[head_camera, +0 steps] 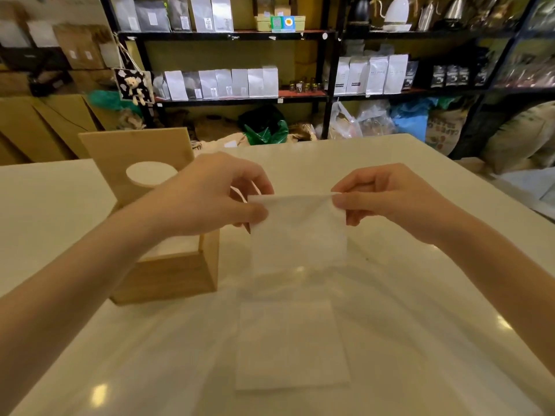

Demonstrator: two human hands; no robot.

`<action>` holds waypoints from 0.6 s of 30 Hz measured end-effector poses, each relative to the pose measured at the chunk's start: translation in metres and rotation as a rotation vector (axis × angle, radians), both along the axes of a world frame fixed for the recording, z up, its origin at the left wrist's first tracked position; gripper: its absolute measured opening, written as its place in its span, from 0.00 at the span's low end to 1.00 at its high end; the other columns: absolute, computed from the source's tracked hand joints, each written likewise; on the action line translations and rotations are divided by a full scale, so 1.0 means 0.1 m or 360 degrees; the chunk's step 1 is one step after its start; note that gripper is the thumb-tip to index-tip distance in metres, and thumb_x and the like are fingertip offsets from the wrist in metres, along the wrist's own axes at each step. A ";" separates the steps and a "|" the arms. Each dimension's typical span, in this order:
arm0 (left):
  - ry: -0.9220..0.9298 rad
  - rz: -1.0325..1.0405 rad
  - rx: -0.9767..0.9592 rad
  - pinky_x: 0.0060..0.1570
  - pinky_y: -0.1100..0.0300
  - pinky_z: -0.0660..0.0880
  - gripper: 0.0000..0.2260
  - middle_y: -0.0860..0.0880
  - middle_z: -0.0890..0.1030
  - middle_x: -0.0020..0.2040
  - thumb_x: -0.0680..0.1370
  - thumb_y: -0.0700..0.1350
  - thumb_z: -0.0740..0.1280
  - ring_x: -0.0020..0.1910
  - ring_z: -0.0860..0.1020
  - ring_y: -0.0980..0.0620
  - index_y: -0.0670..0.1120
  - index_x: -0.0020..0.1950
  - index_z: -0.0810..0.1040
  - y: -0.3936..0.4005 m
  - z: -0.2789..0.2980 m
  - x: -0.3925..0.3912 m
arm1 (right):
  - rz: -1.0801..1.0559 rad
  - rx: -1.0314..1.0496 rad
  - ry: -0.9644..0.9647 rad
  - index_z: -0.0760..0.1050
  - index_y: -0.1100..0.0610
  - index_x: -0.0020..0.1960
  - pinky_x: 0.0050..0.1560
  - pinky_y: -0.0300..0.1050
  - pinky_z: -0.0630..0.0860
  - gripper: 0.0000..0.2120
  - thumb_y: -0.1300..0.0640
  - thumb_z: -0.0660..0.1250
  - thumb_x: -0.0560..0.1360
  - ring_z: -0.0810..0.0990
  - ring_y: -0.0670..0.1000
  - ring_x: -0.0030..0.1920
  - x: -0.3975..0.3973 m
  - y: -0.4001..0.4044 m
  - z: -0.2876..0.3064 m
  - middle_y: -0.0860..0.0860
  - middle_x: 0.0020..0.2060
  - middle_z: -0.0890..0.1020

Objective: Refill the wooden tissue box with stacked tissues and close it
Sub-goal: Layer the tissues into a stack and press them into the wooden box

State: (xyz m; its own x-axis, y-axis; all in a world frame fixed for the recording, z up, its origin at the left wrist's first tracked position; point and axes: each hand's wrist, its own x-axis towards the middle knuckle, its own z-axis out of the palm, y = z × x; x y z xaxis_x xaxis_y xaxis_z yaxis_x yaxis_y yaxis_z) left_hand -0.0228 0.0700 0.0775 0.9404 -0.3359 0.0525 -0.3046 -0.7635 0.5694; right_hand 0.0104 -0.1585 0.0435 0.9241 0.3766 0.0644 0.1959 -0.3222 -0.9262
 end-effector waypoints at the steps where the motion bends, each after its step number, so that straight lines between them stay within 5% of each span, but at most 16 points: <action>1: 0.0047 0.0004 -0.0034 0.33 0.73 0.76 0.07 0.55 0.82 0.39 0.71 0.43 0.71 0.34 0.82 0.56 0.55 0.42 0.77 0.03 -0.03 -0.08 | 0.0029 0.0006 0.0059 0.81 0.59 0.40 0.33 0.38 0.78 0.03 0.65 0.70 0.70 0.79 0.47 0.27 -0.07 0.00 -0.02 0.53 0.28 0.82; 10: 0.0738 0.0050 -0.0235 0.32 0.70 0.77 0.06 0.47 0.84 0.44 0.70 0.41 0.72 0.31 0.81 0.58 0.52 0.43 0.80 0.17 -0.55 -0.51 | 0.0247 -0.0170 0.0687 0.81 0.61 0.38 0.27 0.39 0.76 0.03 0.66 0.70 0.69 0.78 0.49 0.25 -0.57 0.06 -0.36 0.55 0.26 0.81; 18: 0.0560 0.0092 -0.0119 0.36 0.66 0.79 0.03 0.53 0.81 0.42 0.74 0.44 0.68 0.32 0.82 0.57 0.53 0.44 0.79 0.19 -0.92 -0.57 | -0.0003 -0.0469 0.0528 0.80 0.60 0.39 0.25 0.41 0.73 0.03 0.63 0.68 0.70 0.79 0.48 0.26 -0.70 0.18 -0.58 0.51 0.25 0.82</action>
State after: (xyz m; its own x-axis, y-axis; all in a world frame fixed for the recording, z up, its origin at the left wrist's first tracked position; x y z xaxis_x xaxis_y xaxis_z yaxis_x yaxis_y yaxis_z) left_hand -0.0802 0.0889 -0.0141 0.9226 -0.2892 -0.2554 -0.0375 -0.7261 0.6866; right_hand -0.0599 -0.1402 -0.0140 0.8774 0.3326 -0.3456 -0.0973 -0.5822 -0.8072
